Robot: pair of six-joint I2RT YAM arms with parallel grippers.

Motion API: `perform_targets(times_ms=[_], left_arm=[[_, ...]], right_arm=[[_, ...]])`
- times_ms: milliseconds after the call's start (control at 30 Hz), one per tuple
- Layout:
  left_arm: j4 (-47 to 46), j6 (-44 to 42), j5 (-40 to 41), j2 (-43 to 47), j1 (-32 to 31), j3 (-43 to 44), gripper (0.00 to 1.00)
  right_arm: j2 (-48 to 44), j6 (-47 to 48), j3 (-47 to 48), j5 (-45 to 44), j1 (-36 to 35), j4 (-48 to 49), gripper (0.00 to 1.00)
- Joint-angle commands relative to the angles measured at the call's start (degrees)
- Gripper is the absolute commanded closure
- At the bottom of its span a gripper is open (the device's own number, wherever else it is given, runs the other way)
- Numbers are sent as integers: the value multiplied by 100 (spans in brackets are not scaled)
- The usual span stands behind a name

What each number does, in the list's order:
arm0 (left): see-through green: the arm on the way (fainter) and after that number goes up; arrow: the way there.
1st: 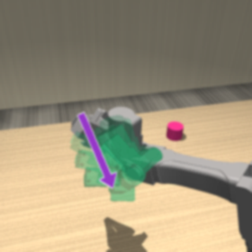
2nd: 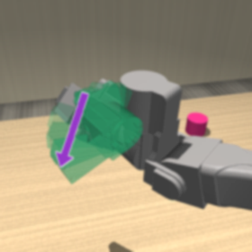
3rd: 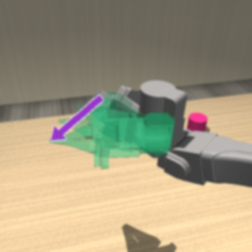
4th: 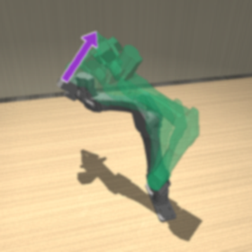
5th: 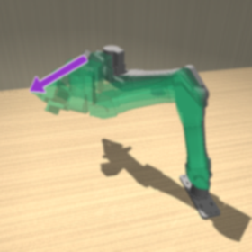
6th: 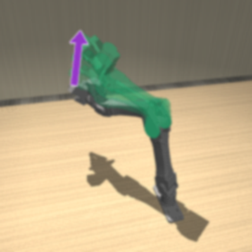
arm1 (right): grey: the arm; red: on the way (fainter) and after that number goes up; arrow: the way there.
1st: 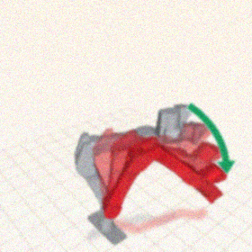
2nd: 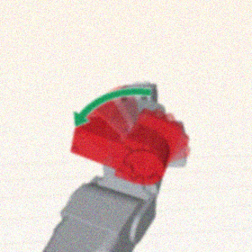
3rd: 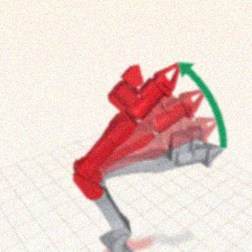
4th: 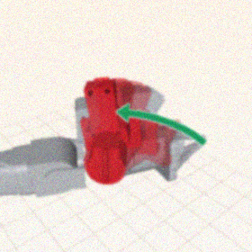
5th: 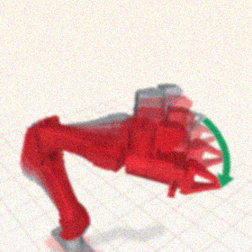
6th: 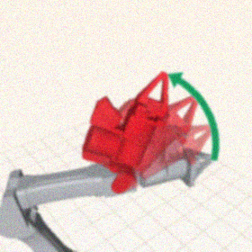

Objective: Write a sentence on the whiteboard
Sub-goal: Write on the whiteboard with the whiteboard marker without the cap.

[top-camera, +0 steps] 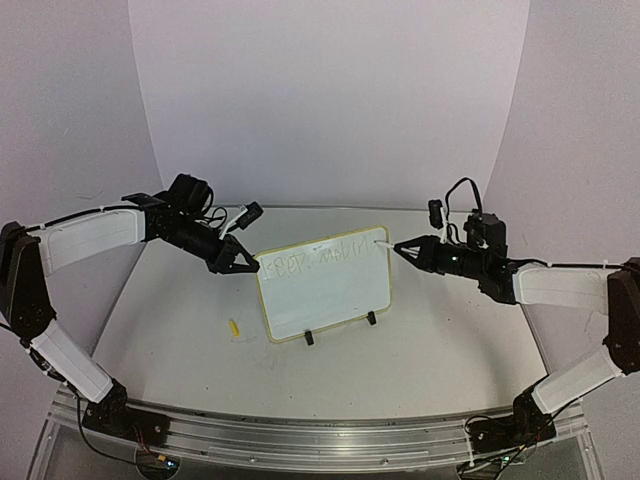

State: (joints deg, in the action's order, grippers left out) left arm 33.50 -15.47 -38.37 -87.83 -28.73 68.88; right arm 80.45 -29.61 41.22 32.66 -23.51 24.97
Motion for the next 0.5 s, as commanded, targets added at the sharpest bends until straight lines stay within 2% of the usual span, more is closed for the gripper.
perform_targets(times_ms=[0,467], left_arm=[[61,-235,365,-153,-89,95,100],[64,-232,374,-173,-107,90,100]], right_arm=[[102,-5,-234,-83,22,77,100],[399,-273,-315,213,-11,534,100]])
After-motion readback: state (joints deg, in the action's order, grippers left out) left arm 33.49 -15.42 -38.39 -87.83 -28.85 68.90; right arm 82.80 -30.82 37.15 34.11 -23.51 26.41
